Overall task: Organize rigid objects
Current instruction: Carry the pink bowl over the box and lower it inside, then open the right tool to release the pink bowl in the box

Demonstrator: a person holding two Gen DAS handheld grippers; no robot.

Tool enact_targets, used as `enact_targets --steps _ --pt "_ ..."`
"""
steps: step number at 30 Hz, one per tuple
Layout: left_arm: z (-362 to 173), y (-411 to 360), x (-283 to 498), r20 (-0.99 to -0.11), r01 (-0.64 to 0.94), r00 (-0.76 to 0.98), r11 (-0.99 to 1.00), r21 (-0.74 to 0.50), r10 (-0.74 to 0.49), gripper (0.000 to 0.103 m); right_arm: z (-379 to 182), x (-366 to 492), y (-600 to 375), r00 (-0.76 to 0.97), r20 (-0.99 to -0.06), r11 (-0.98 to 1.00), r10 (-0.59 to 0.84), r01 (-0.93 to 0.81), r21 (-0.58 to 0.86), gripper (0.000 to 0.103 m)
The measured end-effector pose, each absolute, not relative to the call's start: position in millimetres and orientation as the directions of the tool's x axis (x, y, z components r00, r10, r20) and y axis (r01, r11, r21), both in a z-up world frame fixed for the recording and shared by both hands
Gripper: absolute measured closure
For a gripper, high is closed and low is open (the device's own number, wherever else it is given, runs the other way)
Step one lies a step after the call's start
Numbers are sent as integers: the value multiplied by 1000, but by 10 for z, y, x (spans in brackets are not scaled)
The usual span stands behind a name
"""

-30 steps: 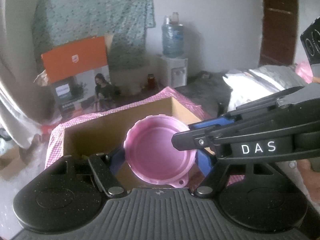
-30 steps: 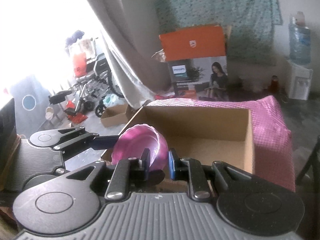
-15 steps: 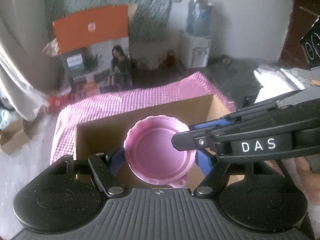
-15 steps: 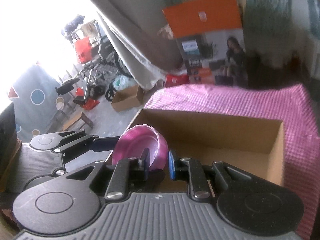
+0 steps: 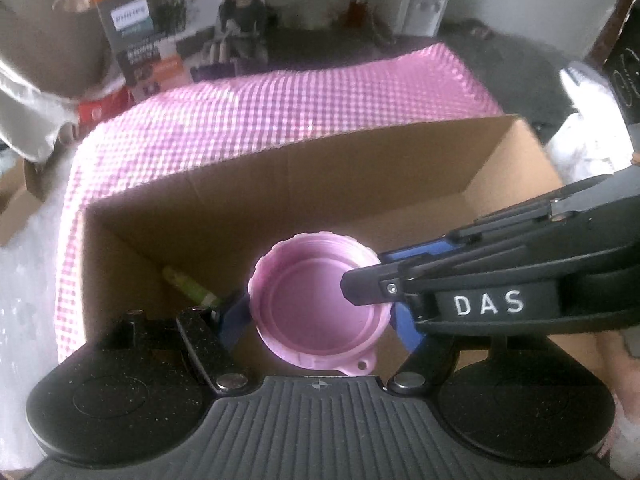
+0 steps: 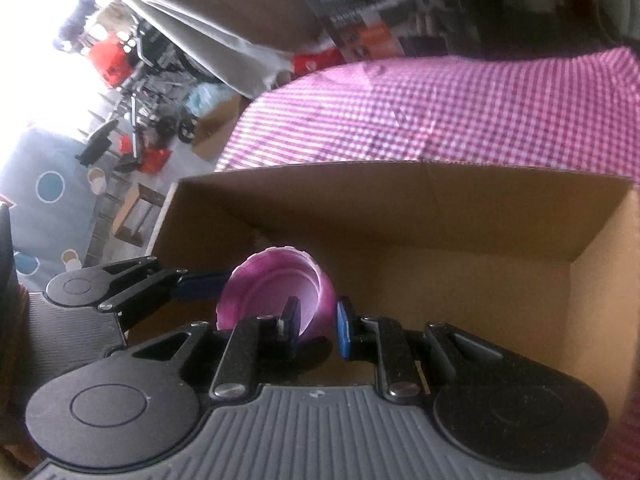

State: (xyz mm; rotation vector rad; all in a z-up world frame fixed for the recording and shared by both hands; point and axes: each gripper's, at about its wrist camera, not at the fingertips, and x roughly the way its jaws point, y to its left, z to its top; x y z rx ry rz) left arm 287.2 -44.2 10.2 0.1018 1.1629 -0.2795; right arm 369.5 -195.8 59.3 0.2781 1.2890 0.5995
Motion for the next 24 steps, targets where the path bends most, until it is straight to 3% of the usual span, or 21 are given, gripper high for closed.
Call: enact_targets --steps 14,24 --pt "-246 -511 3219 -951 255 303 967 22 -58 28 129 4015 -1812 93 -840 833 534 -226 505 82" --pt "-223 -406 3251 -946 218 316 976 0 -71 21 50 4037 -1799 105 -818 818 566 -193 541 81"
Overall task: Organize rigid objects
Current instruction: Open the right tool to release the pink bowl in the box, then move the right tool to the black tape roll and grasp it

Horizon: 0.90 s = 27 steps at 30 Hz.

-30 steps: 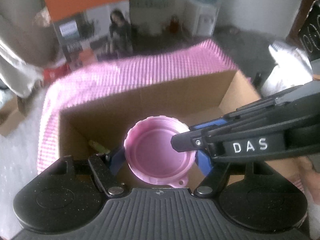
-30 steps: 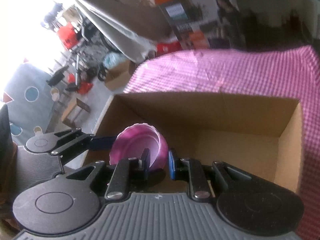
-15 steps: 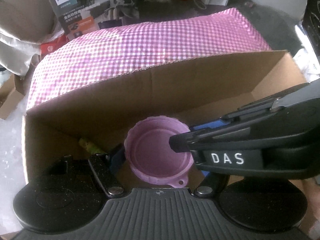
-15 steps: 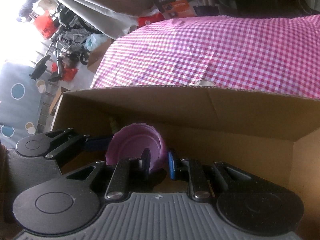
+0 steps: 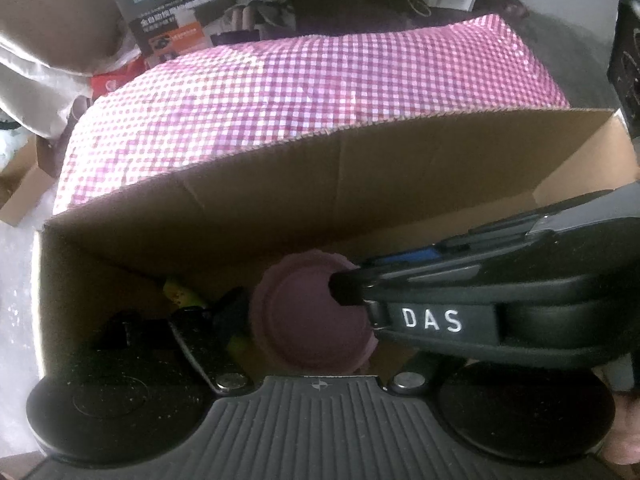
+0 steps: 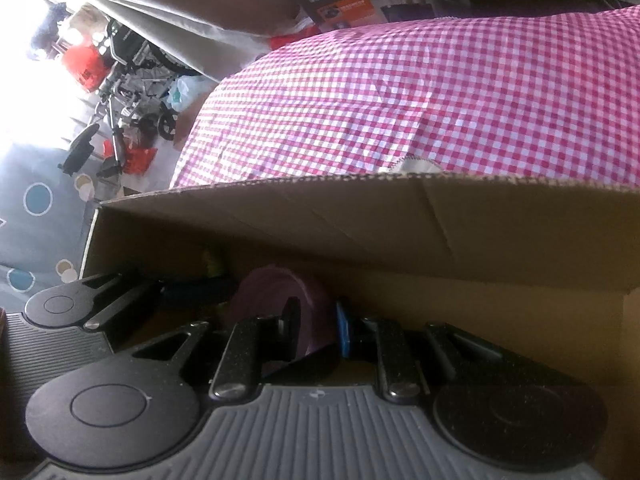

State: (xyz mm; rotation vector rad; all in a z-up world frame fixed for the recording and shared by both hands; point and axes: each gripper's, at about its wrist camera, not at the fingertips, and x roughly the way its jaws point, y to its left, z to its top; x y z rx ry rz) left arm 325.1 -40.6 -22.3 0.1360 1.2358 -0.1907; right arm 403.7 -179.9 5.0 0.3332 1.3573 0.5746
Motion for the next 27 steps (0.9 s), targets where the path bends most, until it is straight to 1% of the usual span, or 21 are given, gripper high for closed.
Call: enact_targets --steps 2,3,4,6,8,11,13,15,17,19,22,27 --pt "-153 -396 3202 -939 222 335 975 -4 -80 19 103 4023 -1825 111 -809 812 577 -187 553 77" --pt "-114 -393 3174 -934 222 347 975 -5 -84 18 145 4012 -1848 118 -805 809 582 -187 557 68" --pt "-67 -388 3137 -929 223 360 975 -4 -86 18 207 3995 -1872 130 -802 809 583 -188 558 52" --pt "35 -383 3049 -916 221 389 975 -9 -97 16 346 3938 -1937 170 -794 810 584 -194 554 38" --pt "142 -397 2949 -902 214 418 976 -22 -112 14 467 3877 -2002 199 -782 805 591 -203 557 38" --pt "328 -405 2766 -873 218 466 975 -43 -143 11 674 3735 -2145 244 -755 794 608 -198 575 33" --pt "467 -423 2602 -849 226 506 973 -37 -150 10 857 3578 -2270 295 -728 785 619 -207 584 26" --pt "629 -453 2401 -815 239 558 971 -21 -155 7 1043 3396 -2381 345 -696 776 630 -228 589 22" --pt "767 -467 2205 -778 251 606 968 -11 -166 2 1215 3192 -2495 397 -659 765 640 -246 595 16" --pt "900 -467 1964 -737 265 647 964 -19 -193 0 1383 2959 -2616 452 -617 758 644 -262 598 8" --pt "987 -460 1650 -699 274 677 960 -51 -231 0 1575 2558 -2787 531 -552 749 643 -284 598 6" --pt "1023 -379 1216 -655 288 696 950 -122 -295 0 1752 1922 -2940 609 -507 767 610 -295 569 5"
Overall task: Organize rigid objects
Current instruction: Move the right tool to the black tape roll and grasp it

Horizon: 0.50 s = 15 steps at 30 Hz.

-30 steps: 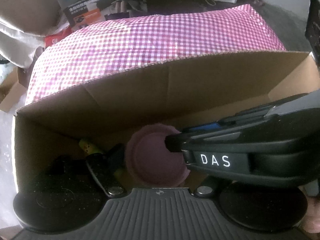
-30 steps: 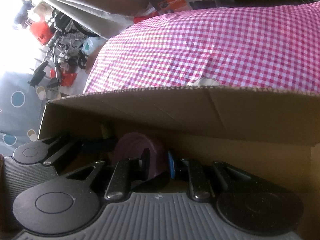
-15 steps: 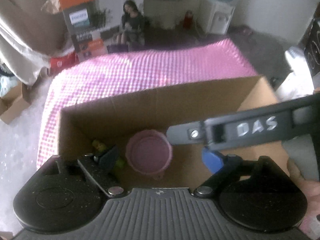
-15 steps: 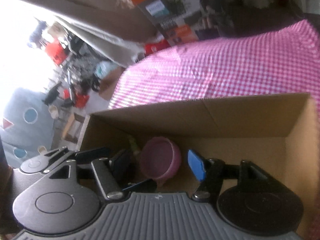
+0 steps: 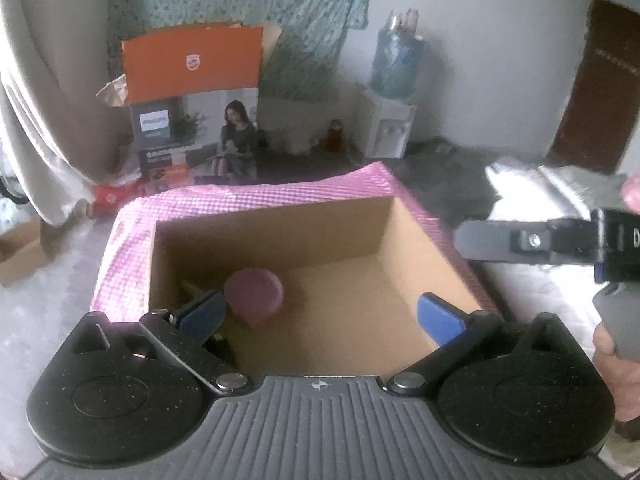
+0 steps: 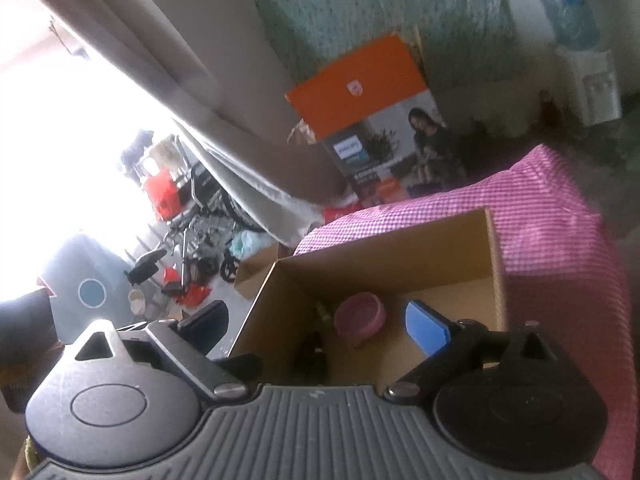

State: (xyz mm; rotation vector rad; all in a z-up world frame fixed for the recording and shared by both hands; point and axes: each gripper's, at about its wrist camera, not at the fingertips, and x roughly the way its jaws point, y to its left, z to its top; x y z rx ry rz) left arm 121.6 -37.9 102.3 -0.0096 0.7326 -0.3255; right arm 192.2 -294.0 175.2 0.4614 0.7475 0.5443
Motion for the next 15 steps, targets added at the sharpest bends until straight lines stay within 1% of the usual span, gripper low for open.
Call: enact_targets --steps 3,9,12,15 --pt "991 -357 982 -638 292 713 951 -105 -289 0 1759 1571 -2977 631 -500 780 593 -297 551 5" --pt "694 -431 554 -646 335 721 942 7 -251 0 1578 1052 -3010 628 -512 785 587 -285 550 5" --pt "462 -473 419 -681 348 701 935 67 -212 0 1466 898 -3004 619 -521 783 588 -271 560 5" --pt "243 -436 345 -719 344 669 936 77 -187 0 1314 811 -2954 592 -537 774 600 -263 575 5"
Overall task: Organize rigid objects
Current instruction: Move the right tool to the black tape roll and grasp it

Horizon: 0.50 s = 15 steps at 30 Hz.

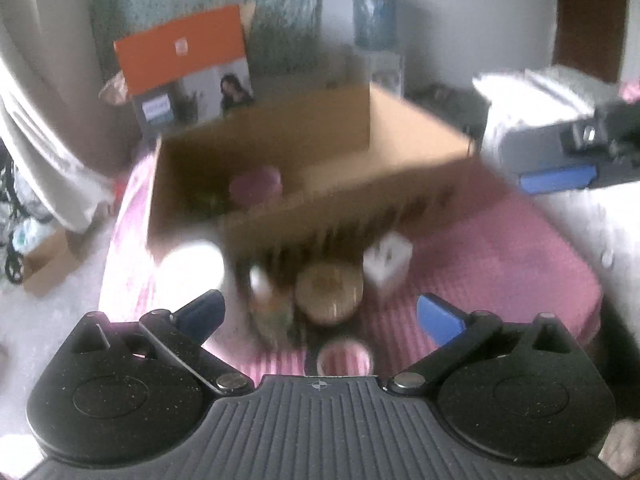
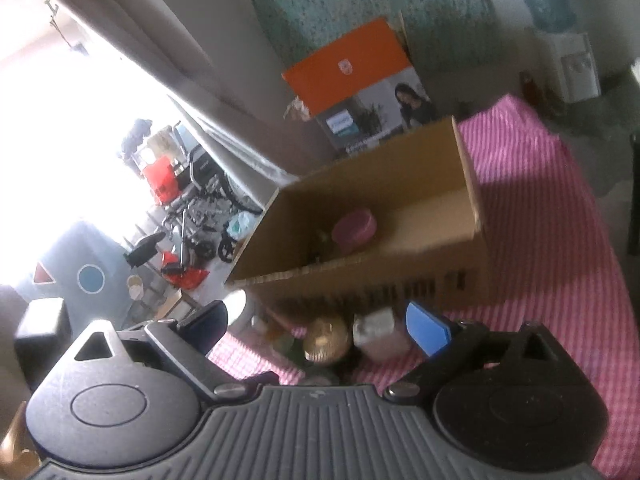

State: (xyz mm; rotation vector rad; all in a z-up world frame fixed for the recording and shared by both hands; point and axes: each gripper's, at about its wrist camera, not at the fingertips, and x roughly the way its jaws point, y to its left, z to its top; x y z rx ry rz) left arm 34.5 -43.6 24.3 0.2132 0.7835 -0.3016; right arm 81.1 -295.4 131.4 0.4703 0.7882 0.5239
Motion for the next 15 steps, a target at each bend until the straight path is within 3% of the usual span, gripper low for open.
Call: enact_targets --steps 5,8,10,15 --pt "5 -370 321 -757 348 618 937 21 -212 0 1049 835 -2790 527 -593 778 609 -250 576 5" --pt "-144 -385 350 -777 356 592 934 17 -212 1 865 859 -2689 481 -625 777 614 -231 585 11" --pt "-235 -410 353 -791 362 574 932 14 -211 2 745 877 -2615 451 -647 779 615 -226 584 26" --pt "-372 -435 379 -812 383 540 924 2 -222 9 507 968 -2406 377 -692 786 616 -231 574 42"
